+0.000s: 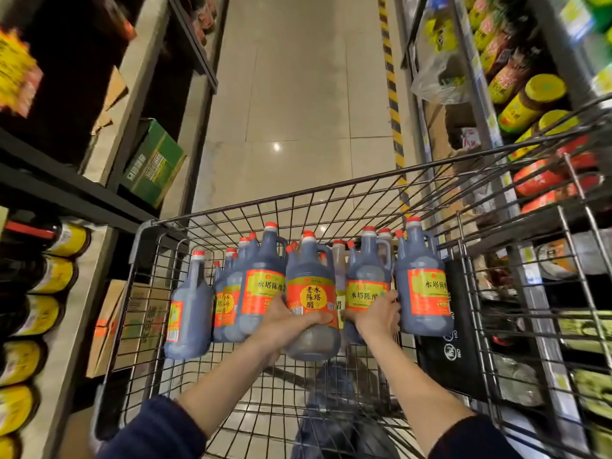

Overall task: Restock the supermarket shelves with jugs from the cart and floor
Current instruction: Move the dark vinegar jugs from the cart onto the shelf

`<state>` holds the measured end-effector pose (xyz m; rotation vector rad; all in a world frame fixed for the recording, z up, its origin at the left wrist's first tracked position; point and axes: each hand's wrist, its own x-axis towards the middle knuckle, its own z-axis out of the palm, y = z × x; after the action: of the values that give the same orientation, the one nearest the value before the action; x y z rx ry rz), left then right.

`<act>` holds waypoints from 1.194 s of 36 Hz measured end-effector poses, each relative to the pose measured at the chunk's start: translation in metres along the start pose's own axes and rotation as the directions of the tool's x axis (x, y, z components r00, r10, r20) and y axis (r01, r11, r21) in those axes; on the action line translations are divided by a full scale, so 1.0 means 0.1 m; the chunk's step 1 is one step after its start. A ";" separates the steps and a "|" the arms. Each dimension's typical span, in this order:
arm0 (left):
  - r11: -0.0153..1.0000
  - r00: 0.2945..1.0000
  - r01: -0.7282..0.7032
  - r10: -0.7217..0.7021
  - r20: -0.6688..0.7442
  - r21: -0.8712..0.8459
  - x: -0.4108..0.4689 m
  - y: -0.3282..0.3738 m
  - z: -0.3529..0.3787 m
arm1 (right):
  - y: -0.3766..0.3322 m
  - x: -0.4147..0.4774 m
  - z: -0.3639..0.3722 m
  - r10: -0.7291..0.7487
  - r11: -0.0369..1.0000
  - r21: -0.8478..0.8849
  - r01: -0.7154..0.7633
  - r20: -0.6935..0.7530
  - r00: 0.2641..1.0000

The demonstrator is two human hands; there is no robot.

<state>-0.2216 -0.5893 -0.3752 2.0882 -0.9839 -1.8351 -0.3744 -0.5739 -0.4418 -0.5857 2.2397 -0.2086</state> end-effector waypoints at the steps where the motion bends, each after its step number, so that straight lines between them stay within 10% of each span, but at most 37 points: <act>1: 1.000 1.000 -0.002 0.002 0.003 -0.004 -0.01 0.00 0.00 | 0.00 0.01 0.00 0.002 1.000 0.019 -0.002 -0.004 1.000; 29: 0.990 0.993 -0.112 0.115 0.027 -0.088 -0.45 0.18 -0.06 | 0.06 -0.31 -0.44 -0.059 0.835 0.530 -0.150 0.358 0.932; 43: 0.935 0.939 -0.343 0.343 -0.018 -0.089 -1.13 0.43 -0.07 | 0.01 -0.97 -1.34 -0.313 0.713 0.691 0.117 0.164 0.936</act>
<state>-0.2316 -0.5575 -0.2587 1.7337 -1.1559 -1.6652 -0.4180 -0.5315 -0.2875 -0.4331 1.6489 -0.9656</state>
